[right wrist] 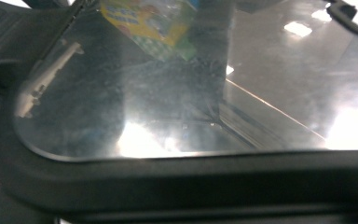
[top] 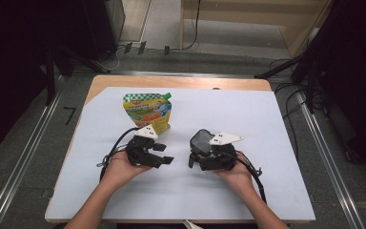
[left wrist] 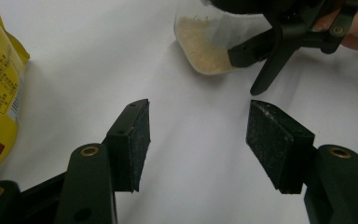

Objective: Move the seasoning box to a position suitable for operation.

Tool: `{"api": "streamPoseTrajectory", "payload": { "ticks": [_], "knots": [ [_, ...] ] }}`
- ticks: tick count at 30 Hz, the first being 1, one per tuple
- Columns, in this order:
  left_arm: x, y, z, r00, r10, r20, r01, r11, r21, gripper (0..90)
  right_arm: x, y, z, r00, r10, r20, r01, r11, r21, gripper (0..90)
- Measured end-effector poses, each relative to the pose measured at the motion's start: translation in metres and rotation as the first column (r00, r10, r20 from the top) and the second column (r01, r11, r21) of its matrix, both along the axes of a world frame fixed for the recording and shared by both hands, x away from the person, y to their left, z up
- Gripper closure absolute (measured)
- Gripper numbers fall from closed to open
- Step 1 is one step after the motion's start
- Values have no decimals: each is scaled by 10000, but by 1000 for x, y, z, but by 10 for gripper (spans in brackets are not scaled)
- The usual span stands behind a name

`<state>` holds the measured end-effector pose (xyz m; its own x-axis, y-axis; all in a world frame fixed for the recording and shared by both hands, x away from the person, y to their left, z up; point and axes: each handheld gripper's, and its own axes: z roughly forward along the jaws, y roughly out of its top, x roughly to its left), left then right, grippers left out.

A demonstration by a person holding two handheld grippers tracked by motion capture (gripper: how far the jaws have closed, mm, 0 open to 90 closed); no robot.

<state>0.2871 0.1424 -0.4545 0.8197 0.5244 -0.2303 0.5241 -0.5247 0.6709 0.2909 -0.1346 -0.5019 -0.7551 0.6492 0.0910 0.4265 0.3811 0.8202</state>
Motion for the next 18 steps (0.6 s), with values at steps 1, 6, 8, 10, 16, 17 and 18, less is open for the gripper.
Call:
{"api": "streamPoseTrajectory", "payload": {
  "ticks": [1, 6, 8, 10, 16, 17, 18],
  "knots": [
    [0, 0, 0, 10000, -6, -3, 6, 10000, 57, 405, 0, 3, -1, 10000, 47, 2, -47, 10000, -2, 155],
    [-1, -1, 0, 10000, -67, 29, 67, 10000, 30, 405, -2, 10, -5, 9997, 238, -7, -238, 9995, -219, 155],
    [-1, -1, 0, 10000, -66, 12, 66, 10000, 32, 405, -3, 14, -8, 9994, 338, 8, -337, 9986, -408, 155],
    [-1, -1, 0, 10000, -60, 20, 60, 10000, 42, 406, -5, 14, -9, 9994, 338, 51, -335, 9984, -455, 155],
    [-2, -3, 0, 9999, -120, 25, 120, 9999, 60, 406, -8, 11, -12, 9994, 347, 89, -343, 9988, -360, 154],
    [-2, -4, -1, 9999, -127, 10, 127, 9999, 66, 406, -8, 10, -12, 9993, 349, 95, -345, 9986, -395, 153],
    [-2, -4, -1, 9999, -164, 22, 164, 9998, 74, 406, -9, 10, -12, 9992, 390, 95, -385, 9984, -425, 149]
  ]
}}
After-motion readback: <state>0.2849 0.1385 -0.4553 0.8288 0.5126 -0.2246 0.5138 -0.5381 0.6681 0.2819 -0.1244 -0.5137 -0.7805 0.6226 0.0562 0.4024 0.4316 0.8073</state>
